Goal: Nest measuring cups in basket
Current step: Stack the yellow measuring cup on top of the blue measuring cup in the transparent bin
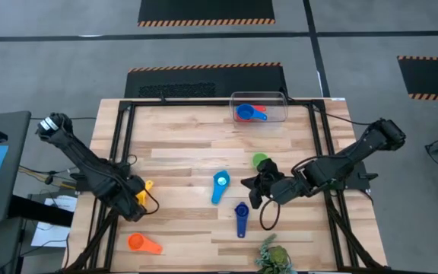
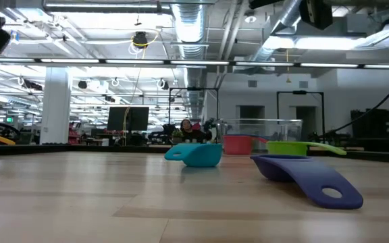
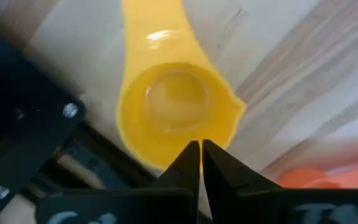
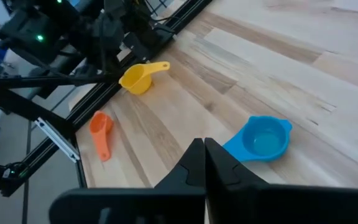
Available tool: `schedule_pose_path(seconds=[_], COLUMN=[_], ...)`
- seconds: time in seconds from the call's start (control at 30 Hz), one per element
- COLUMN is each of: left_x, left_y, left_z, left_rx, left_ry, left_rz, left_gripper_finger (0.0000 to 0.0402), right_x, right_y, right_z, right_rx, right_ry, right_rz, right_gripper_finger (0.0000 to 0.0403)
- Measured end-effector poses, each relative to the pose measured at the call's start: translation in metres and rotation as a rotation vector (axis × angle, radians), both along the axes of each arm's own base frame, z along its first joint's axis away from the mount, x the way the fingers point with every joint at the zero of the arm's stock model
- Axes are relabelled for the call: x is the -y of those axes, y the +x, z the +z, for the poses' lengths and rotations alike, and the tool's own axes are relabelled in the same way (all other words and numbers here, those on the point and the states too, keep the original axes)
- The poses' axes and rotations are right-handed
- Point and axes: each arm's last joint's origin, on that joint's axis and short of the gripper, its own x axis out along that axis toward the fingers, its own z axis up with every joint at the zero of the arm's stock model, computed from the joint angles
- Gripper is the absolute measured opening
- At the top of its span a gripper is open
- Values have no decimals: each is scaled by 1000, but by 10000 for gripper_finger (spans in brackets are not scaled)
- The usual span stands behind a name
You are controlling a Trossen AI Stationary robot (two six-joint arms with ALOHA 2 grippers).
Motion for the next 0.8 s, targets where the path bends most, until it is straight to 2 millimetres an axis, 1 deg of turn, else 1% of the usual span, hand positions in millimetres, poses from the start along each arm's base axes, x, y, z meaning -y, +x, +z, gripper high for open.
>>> schedule_pose_path(seconds=[0.1, 0.27, 0.37, 0.5, 0.6, 0.7, 0.8], left_x=[-5, -12, -17, -31, -44, -57, -74], left_y=[-4, -6, -1, 9, 19, 32, 47], left_z=[-16, -41, -50, -53, -52, -52, -49], left_rx=[-18, -20, 14, 59, 111, 181, 286], left_ry=[22, 7, -15, 29, 81, 102, 142], left_rz=[1, 40, 69, 96, 108, 114, 136], left_gripper_finger=[2, 1, 0, 0, 0, 0, 0], right_x=[0, 0, -1, -1, -2, -2, -2], right_y=[0, 1, 1, 2, 3, 3, 4], right_z=[0, 1, 2, 3, 5, 6, 6], right_rx=[1, 13, 18, 39, 53, 64, 65], right_ry=[1, 7, 9, 19, 10, 12, 12], right_rz=[0, 1, 1, 1, 10, 11, 11], right_gripper_finger=[11, 5, 6, 13, 9, 5, 9])
